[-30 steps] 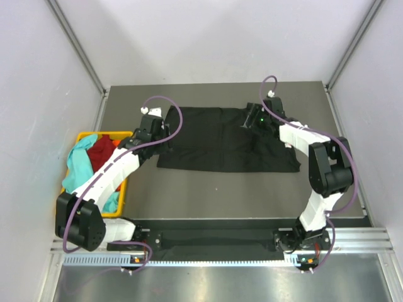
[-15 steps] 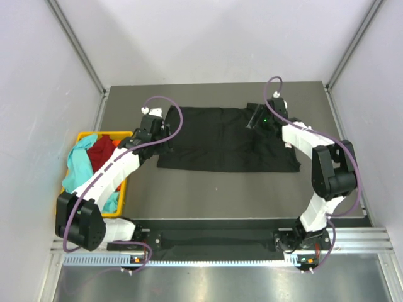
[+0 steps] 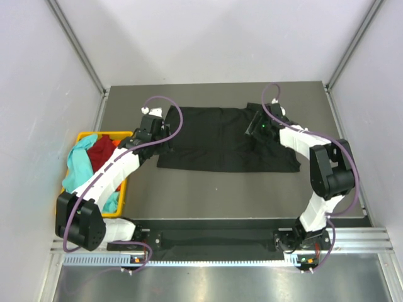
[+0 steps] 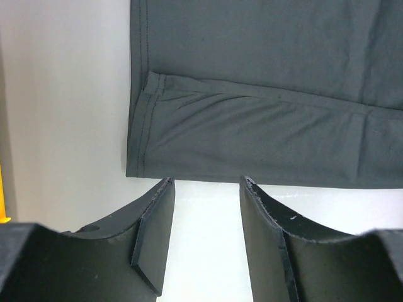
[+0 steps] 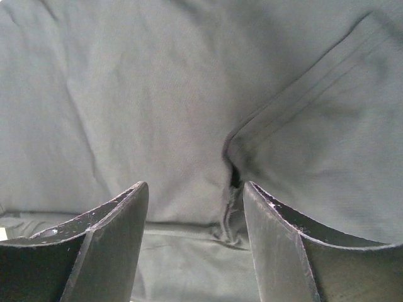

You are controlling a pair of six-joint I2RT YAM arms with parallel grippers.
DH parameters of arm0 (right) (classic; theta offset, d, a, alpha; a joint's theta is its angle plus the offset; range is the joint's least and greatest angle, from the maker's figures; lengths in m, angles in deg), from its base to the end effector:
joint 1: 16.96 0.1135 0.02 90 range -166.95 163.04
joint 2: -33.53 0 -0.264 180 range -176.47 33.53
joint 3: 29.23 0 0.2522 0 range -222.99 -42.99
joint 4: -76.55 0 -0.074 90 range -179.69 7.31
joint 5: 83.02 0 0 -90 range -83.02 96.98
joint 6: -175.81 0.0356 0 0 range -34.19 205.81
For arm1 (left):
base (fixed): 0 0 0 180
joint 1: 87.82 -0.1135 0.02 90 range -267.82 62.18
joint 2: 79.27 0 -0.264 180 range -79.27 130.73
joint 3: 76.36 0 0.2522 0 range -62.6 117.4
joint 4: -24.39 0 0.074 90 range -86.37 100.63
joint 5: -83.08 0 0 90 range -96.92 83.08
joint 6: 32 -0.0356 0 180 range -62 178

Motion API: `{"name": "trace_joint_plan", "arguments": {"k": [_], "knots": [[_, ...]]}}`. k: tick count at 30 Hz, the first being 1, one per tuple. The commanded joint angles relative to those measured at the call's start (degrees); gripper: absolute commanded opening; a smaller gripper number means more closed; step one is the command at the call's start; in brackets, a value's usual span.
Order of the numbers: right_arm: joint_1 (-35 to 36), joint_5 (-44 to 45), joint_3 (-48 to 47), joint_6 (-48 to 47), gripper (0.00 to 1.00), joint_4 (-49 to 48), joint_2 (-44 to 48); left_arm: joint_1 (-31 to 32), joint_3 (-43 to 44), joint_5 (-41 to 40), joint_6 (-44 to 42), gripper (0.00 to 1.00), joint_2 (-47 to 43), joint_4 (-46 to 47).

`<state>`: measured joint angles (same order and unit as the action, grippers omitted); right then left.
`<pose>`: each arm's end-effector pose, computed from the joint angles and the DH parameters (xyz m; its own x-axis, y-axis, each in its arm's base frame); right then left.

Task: Fold and stack the t-shirts
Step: Fold the tshirt

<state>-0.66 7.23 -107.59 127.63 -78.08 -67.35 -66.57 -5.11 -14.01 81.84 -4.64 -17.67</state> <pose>0.3612 0.1055 0.1949 -0.7159 0.4854 -0.5019 0.2677 0.8547 0.4447 0.2612 -0.0968 0.2753 -0.7202 -0.1503 -0.6773 -0.0133 0.9791 -0.2032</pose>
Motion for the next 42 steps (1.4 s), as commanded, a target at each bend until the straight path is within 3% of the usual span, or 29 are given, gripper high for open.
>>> {"name": "trace_joint_plan", "arguments": {"k": [1,12,18,24,25,29,31,37,42], "knots": [[1.9,-0.1,-3.4,1.7,0.63,-1.9,-1.7,-0.2,0.0,-0.2,-0.5,0.51,-0.4,0.4],[6.0,-3.8,-6.7,3.9,0.63,-9.2,-3.8,-0.2,-0.1,0.6,-0.3,0.51,-0.4,0.6],[6.7,-3.4,-7.0,1.4,0.63,-6.8,-1.6,-0.2,-0.4,0.9,-0.5,0.51,-0.7,0.7],[5.2,1.3,-7.2,-2.0,0.62,4.8,4.4,-0.2,2.3,9.4,-0.7,0.50,1.4,2.3],[3.7,1.1,-5.9,-2.2,0.61,5.3,6.9,-0.2,2.9,10.6,-0.3,0.49,2.9,2.5],[-1.9,-0.1,2.5,-3.6,0.39,6.8,13.9,-0.2,5.8,17.6,2.0,0.48,7.8,4.4],[-5.7,-2.2,8.6,-4.9,0.35,7.6,16.9,-0.2,7.0,17.0,2.4,0.48,11.6,3.7],[-15.7,-2.0,13.8,-9.3,0.33,13.4,19.6,-0.2,8.4,10.9,5.2,0.48,18.9,-0.7],[-22.2,2.1,16.8,-7.6,0.38,18.6,24.7,-0.2,4.9,8.7,6.8,0.49,16.2,-0.1]]}}
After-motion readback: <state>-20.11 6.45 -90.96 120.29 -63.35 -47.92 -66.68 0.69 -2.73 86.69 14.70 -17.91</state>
